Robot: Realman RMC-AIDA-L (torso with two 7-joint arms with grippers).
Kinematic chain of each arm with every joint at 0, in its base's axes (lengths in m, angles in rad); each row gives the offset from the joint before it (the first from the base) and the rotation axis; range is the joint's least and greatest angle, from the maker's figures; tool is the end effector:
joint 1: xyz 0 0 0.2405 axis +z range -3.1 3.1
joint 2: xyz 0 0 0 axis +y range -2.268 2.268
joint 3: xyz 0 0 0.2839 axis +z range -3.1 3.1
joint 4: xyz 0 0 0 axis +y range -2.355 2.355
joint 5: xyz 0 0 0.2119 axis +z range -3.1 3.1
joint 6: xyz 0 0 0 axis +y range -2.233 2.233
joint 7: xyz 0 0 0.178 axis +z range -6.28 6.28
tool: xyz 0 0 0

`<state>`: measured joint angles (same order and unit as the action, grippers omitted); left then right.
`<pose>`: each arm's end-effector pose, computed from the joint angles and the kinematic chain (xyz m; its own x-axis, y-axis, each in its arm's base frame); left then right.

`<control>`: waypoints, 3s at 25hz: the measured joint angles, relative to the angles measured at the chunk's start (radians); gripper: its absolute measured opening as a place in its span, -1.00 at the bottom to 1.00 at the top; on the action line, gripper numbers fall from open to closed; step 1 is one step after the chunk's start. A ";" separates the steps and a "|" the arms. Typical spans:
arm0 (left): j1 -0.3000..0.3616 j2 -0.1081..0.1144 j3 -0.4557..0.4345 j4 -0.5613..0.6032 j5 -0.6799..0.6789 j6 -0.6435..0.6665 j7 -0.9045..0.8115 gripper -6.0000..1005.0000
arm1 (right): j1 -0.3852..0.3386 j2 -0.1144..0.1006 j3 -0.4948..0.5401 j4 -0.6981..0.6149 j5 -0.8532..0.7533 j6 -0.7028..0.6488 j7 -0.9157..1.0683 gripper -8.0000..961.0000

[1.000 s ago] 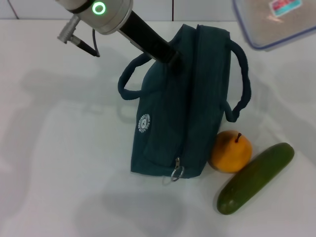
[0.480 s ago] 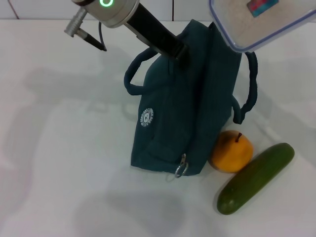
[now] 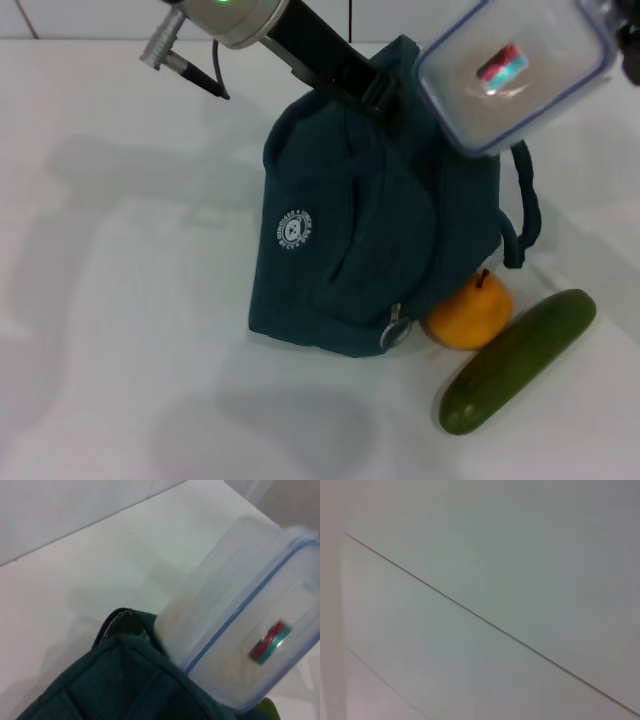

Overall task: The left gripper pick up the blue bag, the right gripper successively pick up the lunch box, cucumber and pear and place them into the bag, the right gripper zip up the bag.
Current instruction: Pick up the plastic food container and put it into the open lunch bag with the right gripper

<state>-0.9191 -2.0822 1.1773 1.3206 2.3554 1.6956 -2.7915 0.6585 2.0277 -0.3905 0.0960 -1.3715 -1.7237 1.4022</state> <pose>-0.0717 0.4059 -0.0301 0.7331 0.6799 0.0163 0.6696 -0.7174 -0.1922 0.2155 0.3765 -0.0122 -0.1894 -0.3572 -0.9146 -0.6309 -0.6695 0.3921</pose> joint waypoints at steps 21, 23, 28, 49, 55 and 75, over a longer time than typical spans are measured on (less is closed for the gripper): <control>-0.001 0.000 -0.038 -0.055 -0.114 -0.004 0.007 -0.92 | 0.018 0.000 0.022 0.023 -0.069 0.040 -0.011 -0.76; -0.002 0.000 -0.038 -0.052 -0.115 -0.004 0.007 -0.92 | 0.019 0.000 0.020 0.024 -0.075 0.058 -0.016 -0.76; -0.012 0.000 -0.041 -0.050 -0.117 -0.005 0.007 -0.92 | 0.019 0.000 0.015 0.043 -0.104 0.105 -0.033 -0.76; -0.031 0.004 -0.124 -0.058 -0.135 -0.015 0.051 -0.92 | -0.014 0.000 0.128 0.017 -0.144 0.025 -0.034 -0.76; -0.039 0.010 -0.128 -0.067 -0.178 -0.016 0.061 -0.92 | 0.027 0.000 0.096 0.037 -0.180 0.116 -0.053 -0.76; -0.019 0.014 -0.178 -0.136 -0.237 -0.013 0.113 -0.92 | -0.005 -0.001 0.143 0.031 -0.163 0.037 -0.058 -0.75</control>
<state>-0.9380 -2.0685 0.9996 1.1844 2.1184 1.6831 -2.6786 0.6532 2.0268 -0.2477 0.1267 -1.5342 -1.6864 1.3438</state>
